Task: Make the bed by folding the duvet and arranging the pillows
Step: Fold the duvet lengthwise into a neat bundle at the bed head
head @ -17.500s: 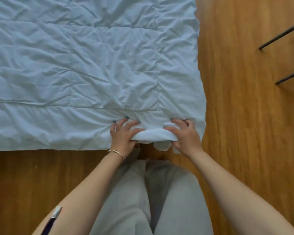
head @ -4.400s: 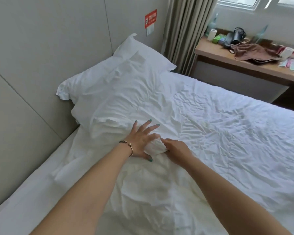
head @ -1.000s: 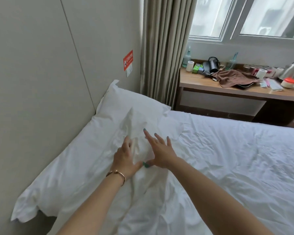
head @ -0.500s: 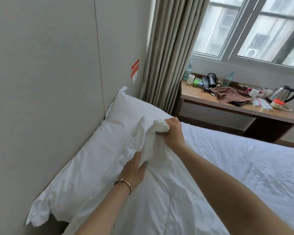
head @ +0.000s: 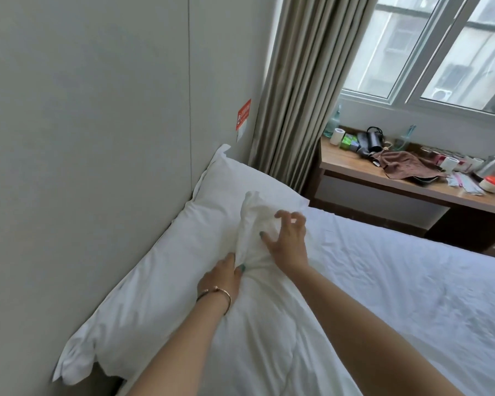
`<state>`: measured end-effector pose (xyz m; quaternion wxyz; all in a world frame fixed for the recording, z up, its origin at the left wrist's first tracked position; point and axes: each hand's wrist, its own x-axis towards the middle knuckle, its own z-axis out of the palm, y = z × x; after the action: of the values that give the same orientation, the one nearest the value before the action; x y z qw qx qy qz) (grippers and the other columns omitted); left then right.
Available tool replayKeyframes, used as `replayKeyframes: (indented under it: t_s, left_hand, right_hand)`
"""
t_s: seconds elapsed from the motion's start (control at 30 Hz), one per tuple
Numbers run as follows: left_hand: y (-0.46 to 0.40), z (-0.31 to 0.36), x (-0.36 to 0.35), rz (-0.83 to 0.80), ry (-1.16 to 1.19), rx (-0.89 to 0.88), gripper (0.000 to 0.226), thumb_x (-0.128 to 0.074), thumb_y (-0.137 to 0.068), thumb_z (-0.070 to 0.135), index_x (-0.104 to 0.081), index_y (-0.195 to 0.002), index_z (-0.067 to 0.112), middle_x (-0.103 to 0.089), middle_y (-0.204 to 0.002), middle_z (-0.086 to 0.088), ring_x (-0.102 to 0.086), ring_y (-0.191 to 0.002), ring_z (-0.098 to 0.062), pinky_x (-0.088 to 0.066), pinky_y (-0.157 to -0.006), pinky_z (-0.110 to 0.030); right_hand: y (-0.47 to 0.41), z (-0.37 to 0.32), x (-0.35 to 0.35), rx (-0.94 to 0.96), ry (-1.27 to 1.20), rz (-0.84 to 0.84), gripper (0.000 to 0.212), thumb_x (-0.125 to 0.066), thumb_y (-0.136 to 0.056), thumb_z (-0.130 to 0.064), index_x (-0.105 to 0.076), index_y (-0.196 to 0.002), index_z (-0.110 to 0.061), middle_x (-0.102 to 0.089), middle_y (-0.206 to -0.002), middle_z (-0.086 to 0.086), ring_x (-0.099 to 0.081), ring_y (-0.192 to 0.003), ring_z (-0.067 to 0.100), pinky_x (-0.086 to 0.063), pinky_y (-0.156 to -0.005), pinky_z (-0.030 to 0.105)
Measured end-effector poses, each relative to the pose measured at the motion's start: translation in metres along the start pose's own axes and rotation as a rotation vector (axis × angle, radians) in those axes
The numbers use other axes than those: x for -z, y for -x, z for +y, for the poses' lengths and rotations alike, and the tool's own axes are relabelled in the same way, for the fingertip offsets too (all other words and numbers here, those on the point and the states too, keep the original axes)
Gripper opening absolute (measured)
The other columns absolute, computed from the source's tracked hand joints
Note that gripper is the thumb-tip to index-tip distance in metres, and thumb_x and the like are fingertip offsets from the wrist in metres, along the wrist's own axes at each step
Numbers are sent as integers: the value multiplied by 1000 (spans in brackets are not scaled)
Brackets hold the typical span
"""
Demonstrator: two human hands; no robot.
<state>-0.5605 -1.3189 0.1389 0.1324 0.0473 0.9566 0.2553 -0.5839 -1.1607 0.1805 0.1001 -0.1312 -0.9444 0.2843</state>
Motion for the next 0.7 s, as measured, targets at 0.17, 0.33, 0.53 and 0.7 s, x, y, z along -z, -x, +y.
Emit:
replayKeyframes:
  t_s: [0.17,0.33,0.53,0.7]
  left_hand:
    - [21,-2,-3,89,259,-25,54,-45,-94,49,-29,-139,25,-48,-139,0,-55,-113,-30,-44,-90,-35]
    - [79,-34,-4,22,567,-27,96,-76,-64,60,-27,-140,27,-49,-135,9,-54,-116,-14,-46,-98,-33]
    - [144,-72,4,-110,367,25,91,-84,-59,52,-35,-134,32,-55,-117,13,-57,-107,-14,-46,-90,-28]
    - [185,-97,-6,-346,494,60,53,-82,-62,40,-63,-110,27,-70,-103,11,-66,-95,-7,-53,-90,-33]
  right_hand:
    - [1,20,-11,-122,261,-418,53,-29,-94,-62,-9,-143,-59,10,-160,-17,4,-148,34,-16,-110,67]
    - [32,-3,-4,53,318,-363,51,-25,-100,-49,-14,-149,-42,8,-162,-5,6,-148,32,-14,-116,55]
    - [160,1,-8,457,420,-498,60,-18,-95,-59,0,-151,-46,8,-162,-12,17,-148,22,2,-117,57]
    - [193,18,-8,427,435,-572,78,-42,-87,-68,10,-144,-57,20,-159,-15,23,-146,21,-4,-113,61]
